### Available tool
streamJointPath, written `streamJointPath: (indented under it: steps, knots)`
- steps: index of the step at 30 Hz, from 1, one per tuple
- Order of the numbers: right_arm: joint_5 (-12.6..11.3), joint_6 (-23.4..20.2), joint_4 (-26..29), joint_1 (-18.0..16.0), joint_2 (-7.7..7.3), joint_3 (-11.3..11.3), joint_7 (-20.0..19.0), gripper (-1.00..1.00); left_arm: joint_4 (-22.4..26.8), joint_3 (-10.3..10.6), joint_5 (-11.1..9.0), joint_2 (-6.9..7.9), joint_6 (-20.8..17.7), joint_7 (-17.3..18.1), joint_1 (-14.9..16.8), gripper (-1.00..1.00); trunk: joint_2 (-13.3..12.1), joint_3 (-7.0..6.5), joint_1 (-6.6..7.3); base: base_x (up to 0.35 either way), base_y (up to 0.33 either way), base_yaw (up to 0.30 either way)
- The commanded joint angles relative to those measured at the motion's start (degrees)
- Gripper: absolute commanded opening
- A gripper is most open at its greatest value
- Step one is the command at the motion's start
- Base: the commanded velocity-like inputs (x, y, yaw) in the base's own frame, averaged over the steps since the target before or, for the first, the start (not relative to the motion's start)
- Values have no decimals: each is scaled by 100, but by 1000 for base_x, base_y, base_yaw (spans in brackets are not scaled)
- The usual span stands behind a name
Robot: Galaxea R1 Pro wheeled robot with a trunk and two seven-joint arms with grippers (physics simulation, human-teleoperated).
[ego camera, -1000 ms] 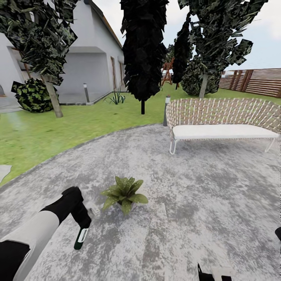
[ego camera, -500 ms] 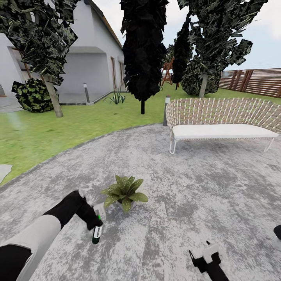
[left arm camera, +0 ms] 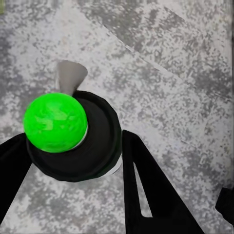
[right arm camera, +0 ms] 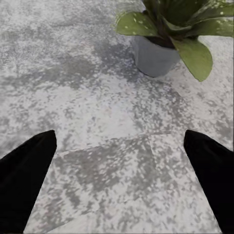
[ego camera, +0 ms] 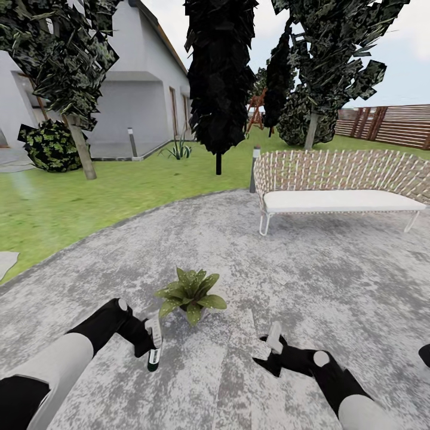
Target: Pick up the pesticide atomizer in the garden and spray insectifuge to fully cover both potted plants in the garden.
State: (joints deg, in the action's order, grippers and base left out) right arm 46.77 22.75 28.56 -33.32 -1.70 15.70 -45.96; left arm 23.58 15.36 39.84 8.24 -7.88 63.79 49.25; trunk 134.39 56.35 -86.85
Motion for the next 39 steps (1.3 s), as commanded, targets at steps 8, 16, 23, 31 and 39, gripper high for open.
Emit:
streamJointPath:
  steps: [8,16,23,31,39]
  knots:
    - [37,27,130,-25,824,-761,-574,-100,-294,34,132,-189,416,38,-184,-100,2,6,1,0,0,0]
    - [29,27,217,-25,1068,-771,-1168,-100,-291,241,337,-395,450,37,-301,-100,2,6,1,0,0,0]
    - [26,27,223,-25,1072,-771,-1213,-100,-297,257,317,-530,997,37,-307,-100,2,6,1,0,0,0]
    - [25,27,292,-25,1075,-771,-1213,-100,-293,273,383,-779,1050,41,-533,-100,2,6,1,0,0,0]
    - [25,27,291,-25,1153,-771,-1213,-100,-293,336,553,-984,1056,-12,-557,-100,2,6,1,0,0,0]
